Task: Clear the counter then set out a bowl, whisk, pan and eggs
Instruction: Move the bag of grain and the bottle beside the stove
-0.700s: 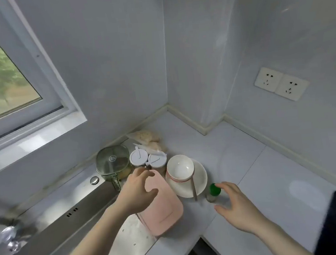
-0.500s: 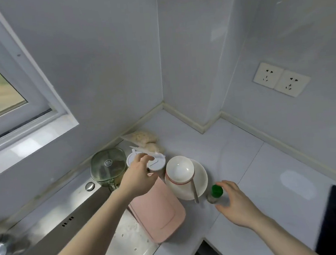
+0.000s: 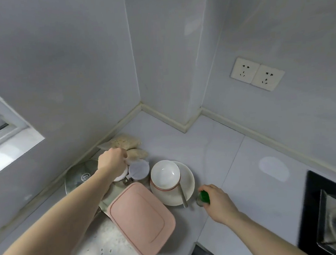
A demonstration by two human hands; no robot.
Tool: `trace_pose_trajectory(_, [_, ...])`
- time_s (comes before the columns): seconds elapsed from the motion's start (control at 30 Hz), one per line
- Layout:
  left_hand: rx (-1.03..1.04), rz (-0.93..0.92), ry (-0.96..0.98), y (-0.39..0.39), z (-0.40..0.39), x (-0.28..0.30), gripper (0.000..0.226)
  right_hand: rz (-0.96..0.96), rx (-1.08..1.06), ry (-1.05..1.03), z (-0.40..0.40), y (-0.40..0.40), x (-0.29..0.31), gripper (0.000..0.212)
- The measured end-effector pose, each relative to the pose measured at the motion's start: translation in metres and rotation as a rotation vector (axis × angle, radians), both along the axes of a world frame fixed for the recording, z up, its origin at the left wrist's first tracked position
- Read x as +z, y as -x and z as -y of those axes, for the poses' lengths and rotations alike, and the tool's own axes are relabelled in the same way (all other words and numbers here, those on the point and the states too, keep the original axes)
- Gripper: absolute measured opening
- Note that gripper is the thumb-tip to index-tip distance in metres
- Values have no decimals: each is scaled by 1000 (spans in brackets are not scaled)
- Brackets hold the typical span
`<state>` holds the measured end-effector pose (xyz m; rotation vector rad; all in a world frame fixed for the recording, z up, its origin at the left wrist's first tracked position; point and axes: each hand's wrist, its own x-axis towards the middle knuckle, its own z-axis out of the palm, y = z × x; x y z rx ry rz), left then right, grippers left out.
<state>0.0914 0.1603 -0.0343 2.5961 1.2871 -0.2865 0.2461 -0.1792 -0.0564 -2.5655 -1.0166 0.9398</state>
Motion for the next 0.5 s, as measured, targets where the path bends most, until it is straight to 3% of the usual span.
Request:
trace_pose_trajectory(0.2, [-1, 187, -92, -10, -4, 9, 15, 25, -130, -65, 18, 2, -1, 34])
trace_pose_trajectory(0.5, [-4, 472, -245, -40, 13, 56, 17, 55, -306, -280, 76, 8, 28, 36])
